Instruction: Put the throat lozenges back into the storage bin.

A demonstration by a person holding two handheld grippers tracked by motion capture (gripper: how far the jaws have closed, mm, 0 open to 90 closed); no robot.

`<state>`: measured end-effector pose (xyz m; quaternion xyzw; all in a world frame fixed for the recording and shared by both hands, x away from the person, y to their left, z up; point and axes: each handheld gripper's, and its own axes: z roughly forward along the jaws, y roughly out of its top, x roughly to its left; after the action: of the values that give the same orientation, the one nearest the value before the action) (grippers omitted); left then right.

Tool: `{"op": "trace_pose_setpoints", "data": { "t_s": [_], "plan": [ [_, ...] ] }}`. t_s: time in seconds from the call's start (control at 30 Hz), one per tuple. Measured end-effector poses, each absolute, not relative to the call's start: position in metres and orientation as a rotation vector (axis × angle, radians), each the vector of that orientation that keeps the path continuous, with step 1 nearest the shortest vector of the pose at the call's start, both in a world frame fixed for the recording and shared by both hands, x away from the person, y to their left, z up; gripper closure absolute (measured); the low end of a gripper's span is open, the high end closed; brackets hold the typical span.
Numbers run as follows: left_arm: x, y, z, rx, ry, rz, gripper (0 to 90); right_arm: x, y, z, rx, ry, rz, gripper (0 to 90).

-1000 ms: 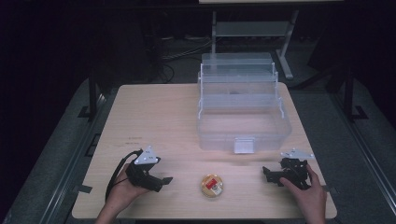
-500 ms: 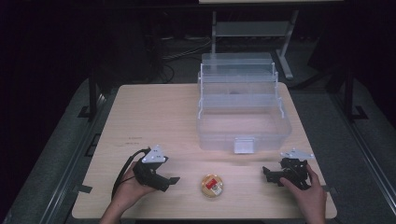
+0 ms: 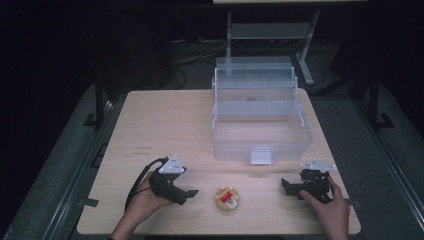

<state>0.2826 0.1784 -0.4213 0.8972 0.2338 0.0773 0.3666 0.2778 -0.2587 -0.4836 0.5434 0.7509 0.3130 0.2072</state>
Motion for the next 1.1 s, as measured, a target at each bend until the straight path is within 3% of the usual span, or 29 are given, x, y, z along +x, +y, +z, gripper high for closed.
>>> {"op": "trace_pose_setpoints", "data": {
  "t_s": [1.1],
  "plan": [
    [0.284, 0.119, -0.428, 2.36, 0.459, 0.113, 12.9, 0.278, -0.259, -0.484, 1.511, 2.091, 0.871, 0.0]
  ]
}}
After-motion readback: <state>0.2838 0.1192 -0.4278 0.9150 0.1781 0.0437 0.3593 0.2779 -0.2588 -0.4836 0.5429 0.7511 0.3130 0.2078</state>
